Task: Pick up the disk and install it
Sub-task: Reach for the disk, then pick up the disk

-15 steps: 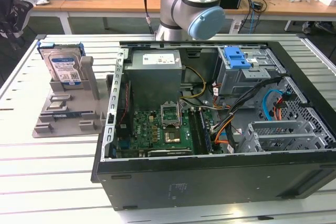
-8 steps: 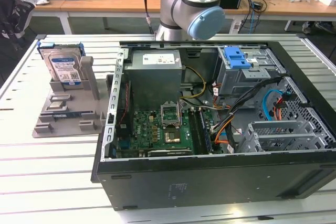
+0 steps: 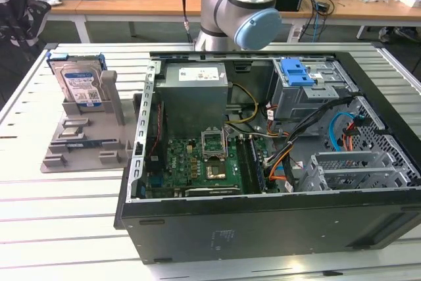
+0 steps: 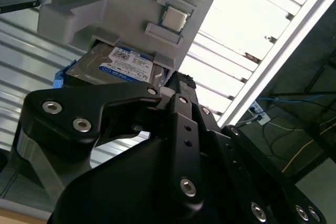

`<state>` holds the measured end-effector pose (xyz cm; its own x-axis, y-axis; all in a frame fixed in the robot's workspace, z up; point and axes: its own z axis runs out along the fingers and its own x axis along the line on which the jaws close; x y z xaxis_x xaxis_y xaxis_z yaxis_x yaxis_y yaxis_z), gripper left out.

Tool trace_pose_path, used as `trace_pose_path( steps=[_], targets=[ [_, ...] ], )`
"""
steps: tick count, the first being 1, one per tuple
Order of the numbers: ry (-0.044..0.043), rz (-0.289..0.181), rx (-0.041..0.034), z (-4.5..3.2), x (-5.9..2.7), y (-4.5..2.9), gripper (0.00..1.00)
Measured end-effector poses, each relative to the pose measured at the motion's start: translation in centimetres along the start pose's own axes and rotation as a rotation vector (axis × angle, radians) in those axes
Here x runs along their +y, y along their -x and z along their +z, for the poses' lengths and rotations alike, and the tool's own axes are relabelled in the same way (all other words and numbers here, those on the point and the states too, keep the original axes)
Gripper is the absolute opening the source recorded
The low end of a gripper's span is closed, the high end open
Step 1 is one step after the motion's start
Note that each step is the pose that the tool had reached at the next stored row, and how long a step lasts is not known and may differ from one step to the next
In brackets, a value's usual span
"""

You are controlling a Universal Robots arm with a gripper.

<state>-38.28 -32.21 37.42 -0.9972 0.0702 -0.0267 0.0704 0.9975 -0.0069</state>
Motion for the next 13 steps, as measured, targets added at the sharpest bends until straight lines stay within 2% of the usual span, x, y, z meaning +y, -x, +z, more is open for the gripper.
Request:
trace_pose_path(
  steps=[13],
  targets=[
    [0.0000, 0.000, 0.0001, 0.01, 0.07, 0.04, 0.11]
  ],
)
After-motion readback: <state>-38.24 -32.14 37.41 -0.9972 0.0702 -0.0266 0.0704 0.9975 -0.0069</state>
